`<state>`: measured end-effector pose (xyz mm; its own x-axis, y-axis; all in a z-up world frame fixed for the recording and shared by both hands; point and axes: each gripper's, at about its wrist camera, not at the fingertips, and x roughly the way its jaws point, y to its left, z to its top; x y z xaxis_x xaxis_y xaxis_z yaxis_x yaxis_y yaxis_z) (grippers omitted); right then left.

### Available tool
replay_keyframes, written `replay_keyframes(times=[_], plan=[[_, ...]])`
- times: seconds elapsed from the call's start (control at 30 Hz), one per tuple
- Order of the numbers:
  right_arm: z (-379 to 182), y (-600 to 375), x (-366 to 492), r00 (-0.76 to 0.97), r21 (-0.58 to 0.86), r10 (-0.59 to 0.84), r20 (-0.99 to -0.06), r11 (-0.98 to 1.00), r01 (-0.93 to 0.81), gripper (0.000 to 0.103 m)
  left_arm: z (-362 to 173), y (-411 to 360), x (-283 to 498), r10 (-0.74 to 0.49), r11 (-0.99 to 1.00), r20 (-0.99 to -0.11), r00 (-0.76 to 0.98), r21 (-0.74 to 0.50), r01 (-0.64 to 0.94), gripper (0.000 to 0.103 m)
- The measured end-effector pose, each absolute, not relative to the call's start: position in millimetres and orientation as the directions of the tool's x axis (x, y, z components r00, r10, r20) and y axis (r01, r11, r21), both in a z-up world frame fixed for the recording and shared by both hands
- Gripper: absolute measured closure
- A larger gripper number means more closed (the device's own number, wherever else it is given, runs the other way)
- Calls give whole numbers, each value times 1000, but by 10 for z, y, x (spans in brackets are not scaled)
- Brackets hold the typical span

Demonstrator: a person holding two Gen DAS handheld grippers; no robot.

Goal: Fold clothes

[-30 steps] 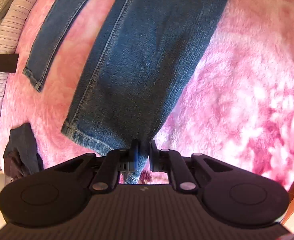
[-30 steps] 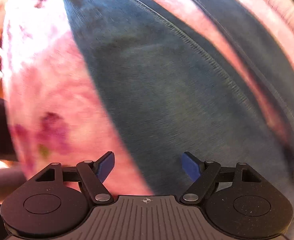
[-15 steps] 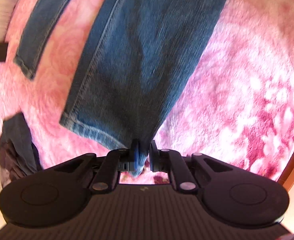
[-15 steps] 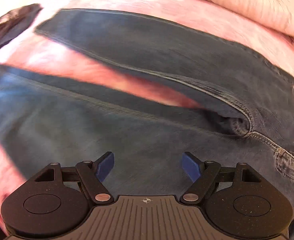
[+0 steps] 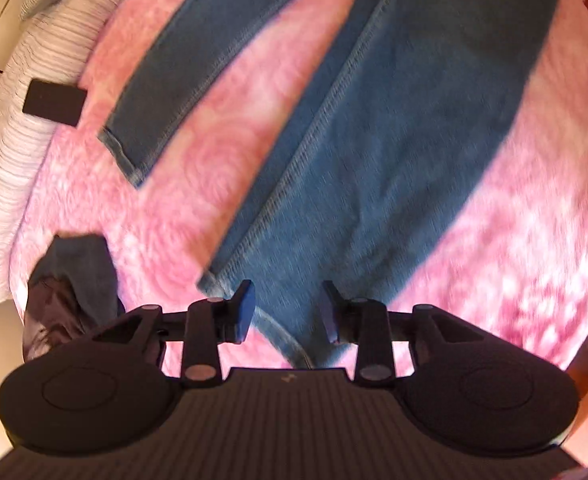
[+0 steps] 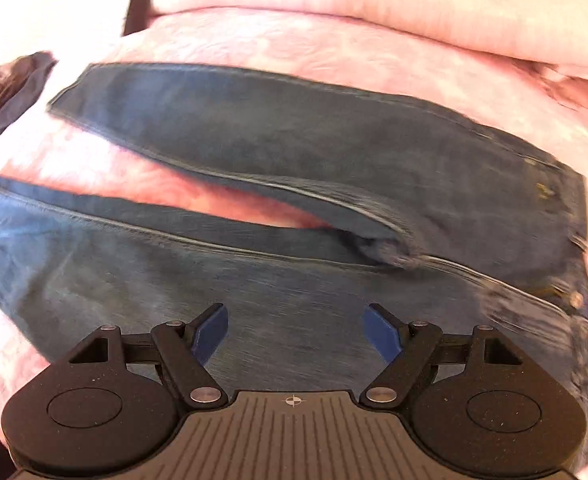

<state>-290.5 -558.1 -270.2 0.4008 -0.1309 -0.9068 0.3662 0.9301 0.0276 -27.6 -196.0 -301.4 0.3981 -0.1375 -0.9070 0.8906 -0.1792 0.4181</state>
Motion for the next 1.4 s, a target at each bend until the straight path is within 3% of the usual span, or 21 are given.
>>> replay_keyframes(times=[0.4, 0.67, 0.7, 0.77, 0.87, 1.0, 1.23, 1.4], plan=[[-2261, -5489, -2999, 354, -14, -205, -913, 880, 475, 25, -3295, -2735, 504, -264, -255, -821, 507, 566, 784, 66], [-1835, -5168, -2978, 289, -57, -274, -917, 809, 585, 24, -2616, -2746, 601, -322, 49, -852, 412, 419, 906, 60], [-1781, -5128, -2975, 281, -63, -282, -917, 799, 598, 15, -2522, -2715, 567, -322, 104, -857, 403, 391, 914, 59], [-1594, -5120, -3082, 271, -58, -304, -913, 756, 652, 1, -2325, -2617, 434, -328, 204, -866, 376, 324, 924, 47], [-1284, -5158, -3328, 277, -22, -320, -906, 689, 724, 1, -2032, -2452, 181, -343, 340, -870, 354, 237, 910, 37], [-991, -5143, -3665, 311, 10, -318, -896, 685, 728, 1, -1702, -2245, -287, -354, 464, -868, 349, 161, 871, 34], [-775, -5058, -4395, 410, 54, -271, -871, 776, 628, 1, -1154, -1886, -1445, -349, 613, -819, 456, 169, 772, 34], [-682, -4986, -4929, 427, 66, -251, -869, 796, 602, 1, -988, -1676, -2297, -341, 695, -830, 442, 94, 713, 34]])
